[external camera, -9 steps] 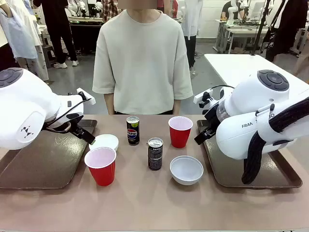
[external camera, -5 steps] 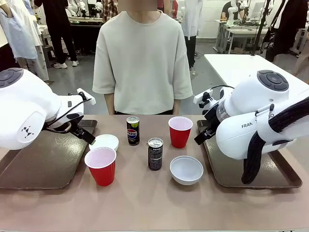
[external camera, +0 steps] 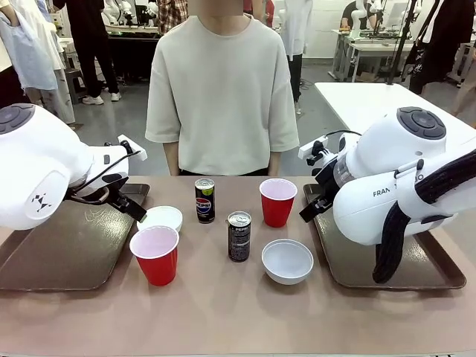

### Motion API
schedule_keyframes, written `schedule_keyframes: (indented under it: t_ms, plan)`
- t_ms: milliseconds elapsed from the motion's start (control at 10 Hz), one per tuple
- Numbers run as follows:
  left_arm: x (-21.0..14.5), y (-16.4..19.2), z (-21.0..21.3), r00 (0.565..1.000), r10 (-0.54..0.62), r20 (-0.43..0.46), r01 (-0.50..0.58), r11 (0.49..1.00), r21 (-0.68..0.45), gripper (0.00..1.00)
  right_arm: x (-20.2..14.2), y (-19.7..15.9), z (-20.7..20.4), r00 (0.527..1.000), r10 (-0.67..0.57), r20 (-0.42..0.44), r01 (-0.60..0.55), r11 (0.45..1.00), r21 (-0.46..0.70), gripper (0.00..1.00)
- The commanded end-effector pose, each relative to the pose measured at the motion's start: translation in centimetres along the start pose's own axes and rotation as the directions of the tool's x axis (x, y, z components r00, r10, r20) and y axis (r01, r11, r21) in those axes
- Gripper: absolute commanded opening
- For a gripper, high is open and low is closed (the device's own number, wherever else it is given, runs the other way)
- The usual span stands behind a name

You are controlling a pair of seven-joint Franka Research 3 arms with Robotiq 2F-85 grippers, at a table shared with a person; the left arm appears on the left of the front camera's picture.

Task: Prepare tableware on both trays.
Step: Pick up a Picnic Bowl from the table and place it on a Handle tray.

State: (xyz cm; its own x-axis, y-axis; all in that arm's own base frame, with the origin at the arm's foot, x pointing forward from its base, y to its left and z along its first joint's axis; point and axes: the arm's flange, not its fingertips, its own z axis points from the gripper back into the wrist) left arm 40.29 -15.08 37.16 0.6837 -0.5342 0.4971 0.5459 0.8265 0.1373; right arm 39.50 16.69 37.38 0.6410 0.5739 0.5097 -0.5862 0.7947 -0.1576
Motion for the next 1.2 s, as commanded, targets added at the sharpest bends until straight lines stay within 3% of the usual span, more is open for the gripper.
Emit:
schedule_keyframes:
  t_ms: [0, 200, 300, 500, 600, 900, 1000, 1100]
  plan:
    - [0.0, 0.0, 0.0, 1.0, 0.0, 0.0, 0.0, 1.0, 0.0, 1.0, 0.0, 0.0, 0.0, 1.0, 0.0, 0.0, 0.0, 1.0, 0.0, 1.0]
    - [0.0, 0.0, 0.0, 1.0, 0.0, 0.0, 0.0, 1.0, 0.0, 1.0, 0.0, 0.0, 0.0, 1.0, 0.0, 0.0, 0.0, 1.0, 0.0, 1.0]
    - [0.0, 0.0, 0.0, 1.0, 0.0, 0.0, 0.0, 1.0, 0.0, 1.0, -0.3, 1.3, 2.1, 0.999, 0.013, -0.039, -0.013, 1.0, 0.003, 1.0]
    - [-1.3, -1.0, 7.4, 1.0, -0.009, -0.019, 0.01, 0.997, 0.078, 1.0, -0.7, 3.3, 9.0, 0.994, 0.087, -0.066, -0.096, 0.985, -0.142, 1.0]
    - [-1.7, -1.1, 9.8, 0.999, -0.003, -0.049, 0.005, 0.999, 0.047, 1.0, -1.5, 3.3, 11.5, 0.993, 0.071, -0.097, -0.087, 0.981, -0.171, 1.0]
    - [-4.8, -3.9, 14.6, 0.994, -0.041, -0.103, 0.029, 0.993, -0.114, 1.0, -7.8, 6.1, 17.7, 0.988, 0.067, -0.14, -0.088, 0.985, -0.15, 1.0]
    - [-5.6, -4.8, 15.3, 0.998, -0.01, -0.069, 0.009, 1.0, -0.008, 1.0, -8.9, 6.5, 17.9, 0.99, -0.019, -0.143, -0.013, 0.975, -0.222, 1.0]
    - [0.5, -2.0, 13.2, 0.996, -0.029, -0.089, 0.025, 0.999, -0.043, 1.0, 0.4, 3.5, 16.8, 0.987, 0.082, -0.137, -0.107, 0.977, -0.182, 1.0]
